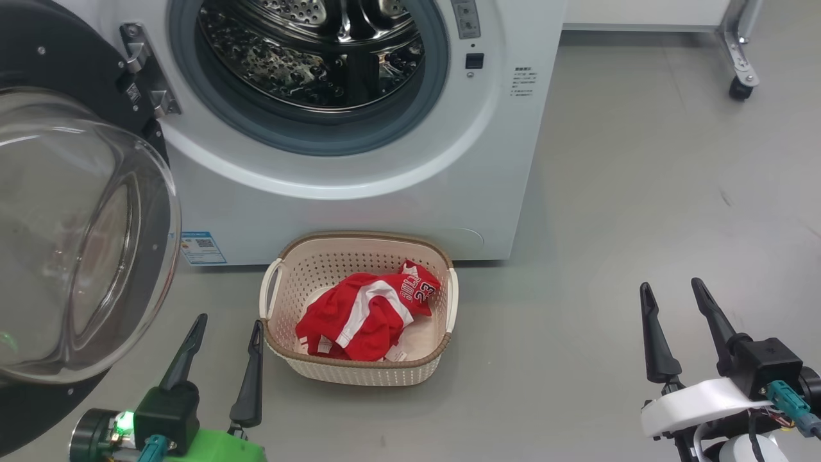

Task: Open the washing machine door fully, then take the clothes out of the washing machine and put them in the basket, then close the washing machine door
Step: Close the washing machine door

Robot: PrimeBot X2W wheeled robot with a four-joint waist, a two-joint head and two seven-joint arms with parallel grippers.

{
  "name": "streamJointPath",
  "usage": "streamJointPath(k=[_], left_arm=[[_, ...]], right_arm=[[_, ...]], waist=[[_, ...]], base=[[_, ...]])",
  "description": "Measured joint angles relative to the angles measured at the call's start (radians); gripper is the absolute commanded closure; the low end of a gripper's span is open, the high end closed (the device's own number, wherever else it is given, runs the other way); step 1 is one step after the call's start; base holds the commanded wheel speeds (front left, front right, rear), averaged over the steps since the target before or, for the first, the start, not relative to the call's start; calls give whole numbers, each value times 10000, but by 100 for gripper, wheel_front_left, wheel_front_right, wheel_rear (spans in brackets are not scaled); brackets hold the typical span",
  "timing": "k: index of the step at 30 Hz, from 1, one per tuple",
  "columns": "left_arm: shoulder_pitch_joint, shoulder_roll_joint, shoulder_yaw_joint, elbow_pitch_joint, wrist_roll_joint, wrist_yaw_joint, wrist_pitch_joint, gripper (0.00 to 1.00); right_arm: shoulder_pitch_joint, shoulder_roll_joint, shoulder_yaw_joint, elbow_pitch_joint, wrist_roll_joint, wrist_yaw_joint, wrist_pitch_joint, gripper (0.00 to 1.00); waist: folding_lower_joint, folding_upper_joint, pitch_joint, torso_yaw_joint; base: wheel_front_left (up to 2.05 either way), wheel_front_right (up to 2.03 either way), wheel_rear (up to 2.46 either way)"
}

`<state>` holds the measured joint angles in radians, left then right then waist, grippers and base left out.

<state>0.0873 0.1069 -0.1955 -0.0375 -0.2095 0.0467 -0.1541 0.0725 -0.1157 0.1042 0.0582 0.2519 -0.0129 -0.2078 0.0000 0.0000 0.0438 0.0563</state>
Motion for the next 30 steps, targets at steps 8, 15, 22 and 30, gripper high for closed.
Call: streamJointPath(k=[8,15,22,30], left_arm=[[0,-15,40,-4,4,25,-59,0],[26,-50,255,-21,4,217,-148,0],[253,-59,322,-17,67,290,-148,0],[256,-59,314,-29,90,291,-144,0]], right_arm=[[-1,-184,19,-104,-2,15,36,0],[-7,-203,280,-105,-2,125,190,0],[-7,-180,357,-82,-2,215,265,0],[9,-109,370,-100,15,203,270,0]], waist=[[0,0,16,876],[0,0,-16,1797],[0,0,-88,2771],[0,0,-193,3899]], base=[[0,0,0],[0,0,0],[0,0,0],[0,0,0]])
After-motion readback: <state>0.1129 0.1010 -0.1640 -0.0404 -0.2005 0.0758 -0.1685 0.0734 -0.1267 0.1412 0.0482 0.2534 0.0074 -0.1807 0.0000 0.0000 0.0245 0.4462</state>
